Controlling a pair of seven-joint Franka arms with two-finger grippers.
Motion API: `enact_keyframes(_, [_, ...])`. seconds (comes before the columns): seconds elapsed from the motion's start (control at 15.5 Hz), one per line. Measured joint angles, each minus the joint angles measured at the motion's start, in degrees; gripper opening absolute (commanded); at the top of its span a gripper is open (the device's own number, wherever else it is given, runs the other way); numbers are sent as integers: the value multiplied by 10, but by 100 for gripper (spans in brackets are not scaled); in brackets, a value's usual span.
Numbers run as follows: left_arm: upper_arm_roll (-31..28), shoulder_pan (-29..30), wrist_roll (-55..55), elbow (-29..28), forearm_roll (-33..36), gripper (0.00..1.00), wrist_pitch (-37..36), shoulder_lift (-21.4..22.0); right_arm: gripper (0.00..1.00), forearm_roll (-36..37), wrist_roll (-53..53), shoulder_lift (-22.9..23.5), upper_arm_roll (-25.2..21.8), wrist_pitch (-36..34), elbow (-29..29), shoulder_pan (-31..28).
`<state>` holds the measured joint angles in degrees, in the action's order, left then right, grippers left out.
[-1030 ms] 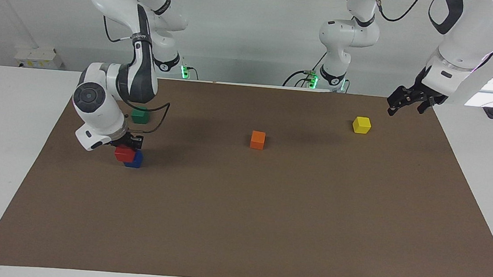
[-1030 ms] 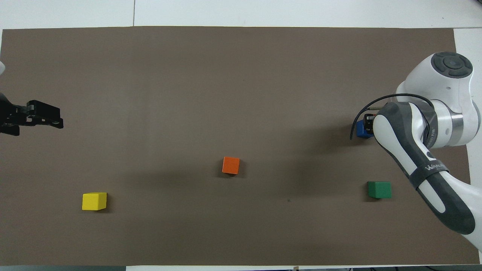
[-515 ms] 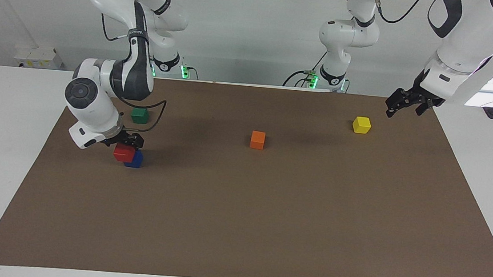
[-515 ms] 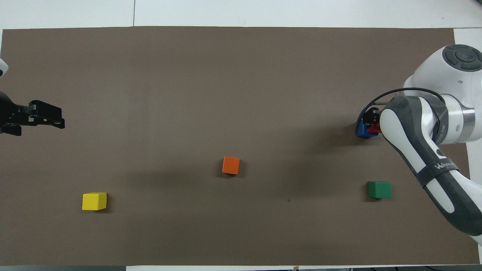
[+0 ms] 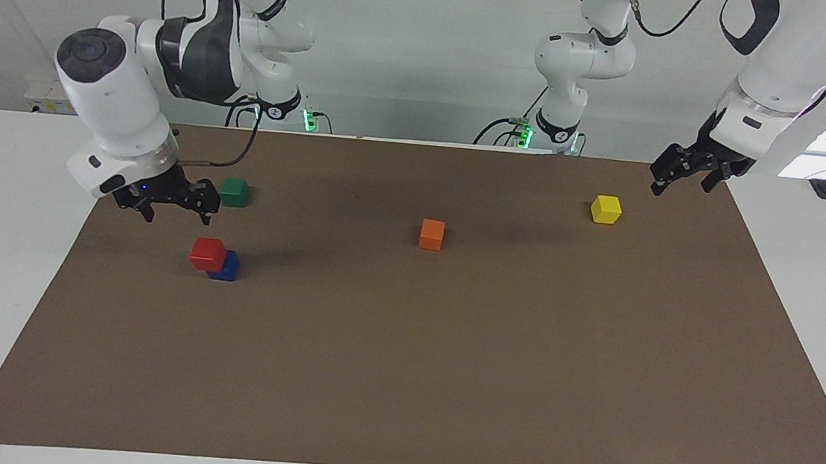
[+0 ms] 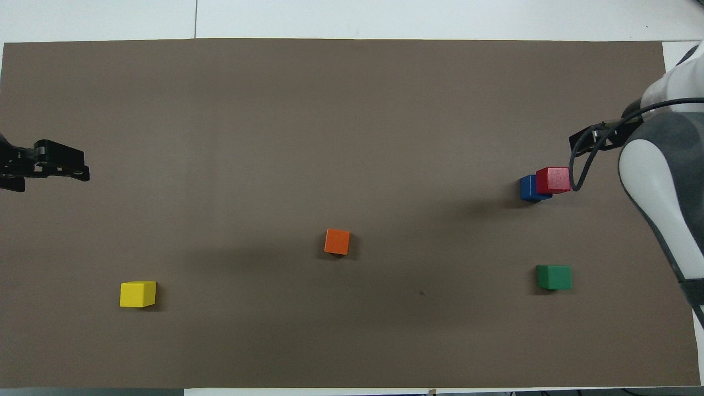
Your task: Transfer red block to right arm and stack on blue block
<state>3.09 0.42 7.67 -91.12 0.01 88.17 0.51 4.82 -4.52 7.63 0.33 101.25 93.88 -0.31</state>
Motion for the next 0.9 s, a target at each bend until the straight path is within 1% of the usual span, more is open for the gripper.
enact_keyframes(0.13, [0, 0, 0, 0, 0, 100, 0, 0, 100, 0, -20, -20, 0, -7, -15, 0])
enact_keyframes(0.19, [-1, 0, 0, 0, 0, 100, 0, 0, 100, 0, -23, -30, 0, -22, -20, 0])
enact_keyframes(0.45, [-1, 0, 0, 0, 0, 100, 0, 0, 100, 0, -25, -72, -1, -128, -29, 0])
enact_keyframes(0.58, [-1, 0, 0, 0, 0, 100, 0, -1, 100, 0, -25, -90, -3, -158, -28, -3])
enact_keyframes(0.71, [-1, 0, 0, 0, 0, 100, 0, -1, 100, -2, -25, -100, -4, -164, -25, -10])
enact_keyframes(0.9, [-1, 0, 0, 0, 0, 100, 0, -1, 100, -21, -25, -102, -7, -164, -24, -21])
